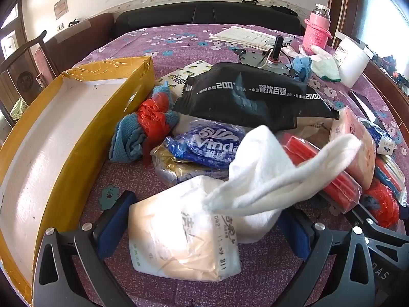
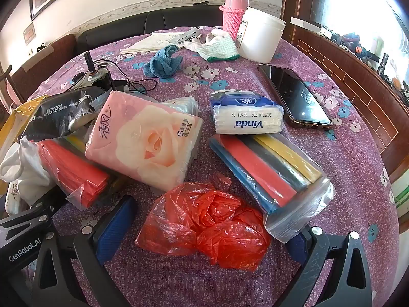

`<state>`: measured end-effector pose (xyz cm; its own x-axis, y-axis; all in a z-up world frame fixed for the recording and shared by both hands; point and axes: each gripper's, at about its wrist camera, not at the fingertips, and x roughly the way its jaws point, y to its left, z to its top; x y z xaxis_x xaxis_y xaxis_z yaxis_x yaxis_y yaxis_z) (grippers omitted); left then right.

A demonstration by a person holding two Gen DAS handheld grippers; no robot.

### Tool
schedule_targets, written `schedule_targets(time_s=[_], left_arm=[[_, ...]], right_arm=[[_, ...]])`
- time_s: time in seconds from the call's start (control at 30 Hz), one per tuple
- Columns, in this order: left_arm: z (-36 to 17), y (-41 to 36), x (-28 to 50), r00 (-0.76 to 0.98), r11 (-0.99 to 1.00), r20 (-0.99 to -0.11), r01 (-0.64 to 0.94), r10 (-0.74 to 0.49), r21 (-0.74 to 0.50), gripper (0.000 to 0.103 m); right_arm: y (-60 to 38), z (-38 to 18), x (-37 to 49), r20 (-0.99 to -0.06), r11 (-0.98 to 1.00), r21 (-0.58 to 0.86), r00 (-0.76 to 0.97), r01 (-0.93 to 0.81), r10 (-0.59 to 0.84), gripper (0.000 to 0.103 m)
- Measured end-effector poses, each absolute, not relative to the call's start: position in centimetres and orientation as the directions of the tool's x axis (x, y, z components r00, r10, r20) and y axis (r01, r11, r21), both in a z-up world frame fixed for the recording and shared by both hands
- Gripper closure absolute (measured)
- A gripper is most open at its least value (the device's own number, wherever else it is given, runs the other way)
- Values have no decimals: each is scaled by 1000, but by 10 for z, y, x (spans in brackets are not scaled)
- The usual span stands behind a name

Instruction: Organize soft objects

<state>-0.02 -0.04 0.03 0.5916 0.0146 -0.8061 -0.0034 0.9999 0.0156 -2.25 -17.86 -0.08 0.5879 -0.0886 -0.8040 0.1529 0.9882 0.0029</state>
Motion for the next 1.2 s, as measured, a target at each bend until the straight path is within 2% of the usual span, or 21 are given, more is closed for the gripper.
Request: schedule_targets(time_s=[1.2], left_arm=[[0,0,0,591,1000,-807,-3,5,4,0]], right_arm=[[-179,-1,-21,-804,988,4,588,153,-88,1]])
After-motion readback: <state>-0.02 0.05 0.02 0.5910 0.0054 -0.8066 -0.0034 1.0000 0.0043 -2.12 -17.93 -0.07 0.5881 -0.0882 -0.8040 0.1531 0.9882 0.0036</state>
